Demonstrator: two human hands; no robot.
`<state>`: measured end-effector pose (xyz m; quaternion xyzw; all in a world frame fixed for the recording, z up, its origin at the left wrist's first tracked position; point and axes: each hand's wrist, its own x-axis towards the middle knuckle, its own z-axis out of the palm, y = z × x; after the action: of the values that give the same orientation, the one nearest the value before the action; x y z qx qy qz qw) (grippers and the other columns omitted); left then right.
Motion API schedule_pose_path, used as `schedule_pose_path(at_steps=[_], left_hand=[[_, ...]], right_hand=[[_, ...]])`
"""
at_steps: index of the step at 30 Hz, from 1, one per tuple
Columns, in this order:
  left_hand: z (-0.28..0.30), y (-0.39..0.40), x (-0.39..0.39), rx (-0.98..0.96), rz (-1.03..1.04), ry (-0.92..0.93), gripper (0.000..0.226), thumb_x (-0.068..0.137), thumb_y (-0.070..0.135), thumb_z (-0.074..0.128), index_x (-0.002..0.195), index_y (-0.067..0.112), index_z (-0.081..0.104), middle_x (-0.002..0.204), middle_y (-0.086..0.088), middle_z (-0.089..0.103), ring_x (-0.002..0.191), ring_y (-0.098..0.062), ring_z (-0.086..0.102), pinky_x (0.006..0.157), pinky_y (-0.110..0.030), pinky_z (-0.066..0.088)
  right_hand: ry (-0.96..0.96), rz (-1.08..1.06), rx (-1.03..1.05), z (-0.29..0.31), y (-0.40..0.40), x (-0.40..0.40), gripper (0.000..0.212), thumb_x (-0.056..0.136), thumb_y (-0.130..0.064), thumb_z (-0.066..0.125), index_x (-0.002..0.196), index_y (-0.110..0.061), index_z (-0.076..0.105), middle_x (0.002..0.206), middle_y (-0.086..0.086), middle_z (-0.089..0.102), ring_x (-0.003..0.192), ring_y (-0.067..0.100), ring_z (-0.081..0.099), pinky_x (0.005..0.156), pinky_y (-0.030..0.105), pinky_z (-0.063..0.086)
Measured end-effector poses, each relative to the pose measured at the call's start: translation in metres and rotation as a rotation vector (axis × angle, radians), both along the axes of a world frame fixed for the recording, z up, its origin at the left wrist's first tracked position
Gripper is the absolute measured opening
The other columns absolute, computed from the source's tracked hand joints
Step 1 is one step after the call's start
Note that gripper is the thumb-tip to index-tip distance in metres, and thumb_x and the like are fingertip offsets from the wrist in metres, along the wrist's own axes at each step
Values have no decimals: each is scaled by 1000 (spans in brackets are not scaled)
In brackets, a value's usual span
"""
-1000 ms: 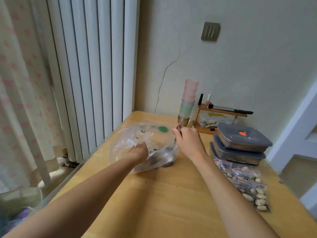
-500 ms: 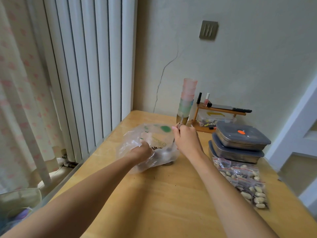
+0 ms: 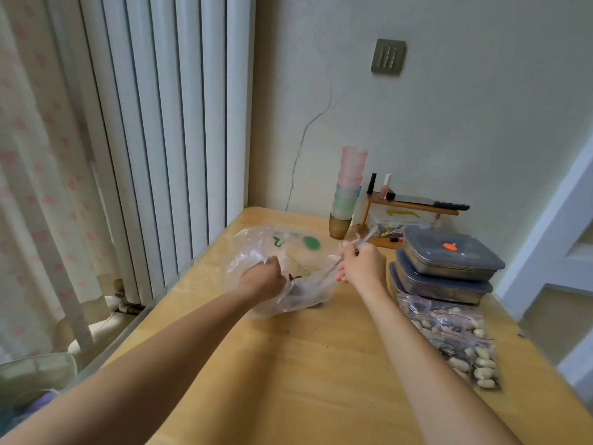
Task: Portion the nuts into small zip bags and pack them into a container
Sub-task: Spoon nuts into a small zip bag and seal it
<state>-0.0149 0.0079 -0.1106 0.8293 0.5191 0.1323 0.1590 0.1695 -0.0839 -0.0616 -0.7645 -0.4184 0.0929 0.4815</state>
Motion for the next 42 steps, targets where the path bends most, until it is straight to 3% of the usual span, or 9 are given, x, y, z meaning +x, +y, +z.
schedule_pose_path(at_steps=[5, 11, 14, 16, 21, 25, 30, 35, 42], left_hand=[[-6, 8, -15, -56, -51, -153, 56, 92, 50, 63, 120, 16, 28, 101, -7, 58, 85, -30, 61, 80, -40, 50], [-6, 4, -19, -105, -62, -171, 54, 95, 16, 54, 138, 10, 21, 68, -6, 45, 61, -20, 43, 63, -31, 37], [-7, 7, -19, -196, 54, -234, 18, 92, 27, 57, 98, 11, 50, 77, -6, 52, 78, -25, 54, 71, -34, 45], [-8, 10, -19, -215, 91, -230, 19, 91, 24, 53, 78, 11, 48, 78, -5, 51, 79, -23, 51, 68, -31, 42], [-9, 13, -19, -172, 102, -80, 22, 91, 24, 65, 76, 19, 50, 87, -2, 56, 86, -23, 53, 76, -28, 44], [-11, 13, -20, -74, 67, -71, 27, 92, 4, 43, 65, 12, 43, 79, -16, 58, 85, -34, 56, 63, -31, 37], [-9, 15, -28, -31, -22, -200, 39, 107, 19, 28, 112, 3, 63, 113, -15, 69, 106, -32, 61, 95, -38, 46], [-15, 13, -30, -98, -134, -328, 35, 106, 18, 39, 139, 8, 35, 87, 3, 66, 76, -12, 59, 81, -31, 42], [-19, 10, -28, -40, -159, -230, 54, 94, 16, 57, 140, -5, 38, 100, -20, 68, 86, -36, 64, 80, -42, 50]], right_hand=[[184, -88, 38, -2, -5, 10, 34, 107, -29, 48, 88, -11, 69, 55, 3, 70, 54, 22, 71, 72, 39, 64], [197, -113, 111, 10, -2, 7, 36, 108, -31, 47, 85, -14, 67, 57, 5, 71, 54, 22, 70, 69, 37, 61], [213, -88, 130, 15, -1, 1, 34, 108, -30, 46, 88, -12, 66, 59, 4, 70, 47, 16, 66, 54, 25, 54], [205, -85, 123, 17, -2, -3, 34, 109, -30, 46, 88, -12, 66, 60, 2, 69, 41, 10, 63, 46, 16, 46], [201, -69, 110, 15, -2, -10, 35, 109, -32, 45, 89, -12, 66, 59, 2, 70, 45, 10, 64, 55, 21, 50], [196, -51, 119, 16, -2, -13, 36, 110, -32, 45, 89, -13, 67, 61, 2, 70, 47, 10, 65, 55, 21, 49], [205, -41, 146, 21, 0, -13, 36, 109, -32, 45, 90, -11, 67, 63, 3, 71, 46, 11, 64, 55, 23, 50], [194, -22, 147, 24, 2, -19, 35, 109, -32, 46, 92, -10, 67, 66, 6, 72, 46, 12, 64, 55, 24, 51], [176, 20, 135, 22, 2, -29, 34, 108, -31, 47, 93, -9, 68, 67, 8, 73, 48, 15, 66, 57, 25, 54]])
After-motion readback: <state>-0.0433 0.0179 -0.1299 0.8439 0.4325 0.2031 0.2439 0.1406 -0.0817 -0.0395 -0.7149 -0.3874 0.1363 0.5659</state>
